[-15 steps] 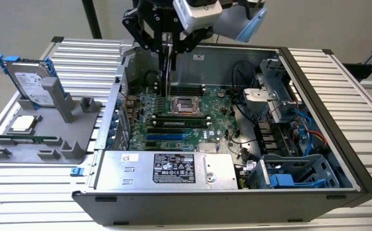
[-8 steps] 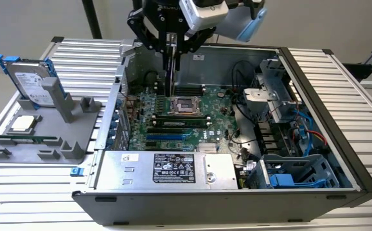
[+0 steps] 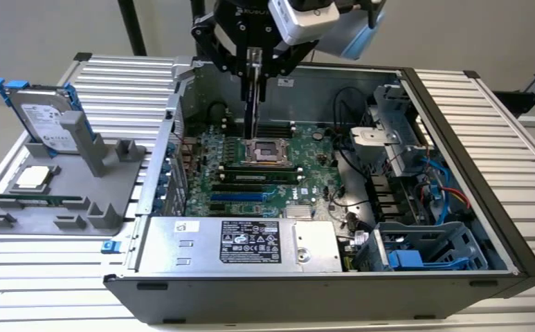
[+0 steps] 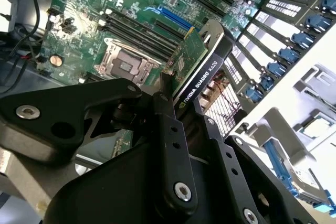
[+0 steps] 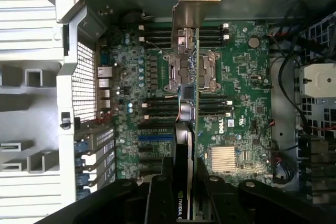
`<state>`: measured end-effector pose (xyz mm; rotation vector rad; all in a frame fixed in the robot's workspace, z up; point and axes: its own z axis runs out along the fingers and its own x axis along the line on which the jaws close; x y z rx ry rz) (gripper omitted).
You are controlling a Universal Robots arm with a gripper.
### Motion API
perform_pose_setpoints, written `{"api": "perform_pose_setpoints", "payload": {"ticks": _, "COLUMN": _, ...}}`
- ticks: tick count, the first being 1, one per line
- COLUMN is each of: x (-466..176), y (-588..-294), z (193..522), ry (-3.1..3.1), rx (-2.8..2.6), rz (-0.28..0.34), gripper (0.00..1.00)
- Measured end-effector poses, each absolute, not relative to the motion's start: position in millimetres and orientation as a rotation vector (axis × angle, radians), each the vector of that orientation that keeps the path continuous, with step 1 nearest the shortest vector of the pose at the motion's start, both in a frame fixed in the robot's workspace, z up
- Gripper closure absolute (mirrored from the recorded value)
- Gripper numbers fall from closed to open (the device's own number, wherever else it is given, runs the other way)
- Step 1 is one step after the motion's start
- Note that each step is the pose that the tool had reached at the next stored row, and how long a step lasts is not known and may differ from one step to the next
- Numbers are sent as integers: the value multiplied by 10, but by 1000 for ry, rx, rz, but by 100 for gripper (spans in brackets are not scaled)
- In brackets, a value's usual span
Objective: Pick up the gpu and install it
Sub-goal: 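Pick up the gpu and move the gpu toward the slot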
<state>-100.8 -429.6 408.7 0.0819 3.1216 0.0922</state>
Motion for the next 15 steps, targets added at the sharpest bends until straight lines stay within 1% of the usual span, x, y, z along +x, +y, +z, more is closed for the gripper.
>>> {"api": "perform_pose_setpoints", "payload": {"ticks": 15, "x": -848, "y": -4296, "z": 4086, "ry": 3122, "rx": 82, "rz": 92, "gripper": 100}}
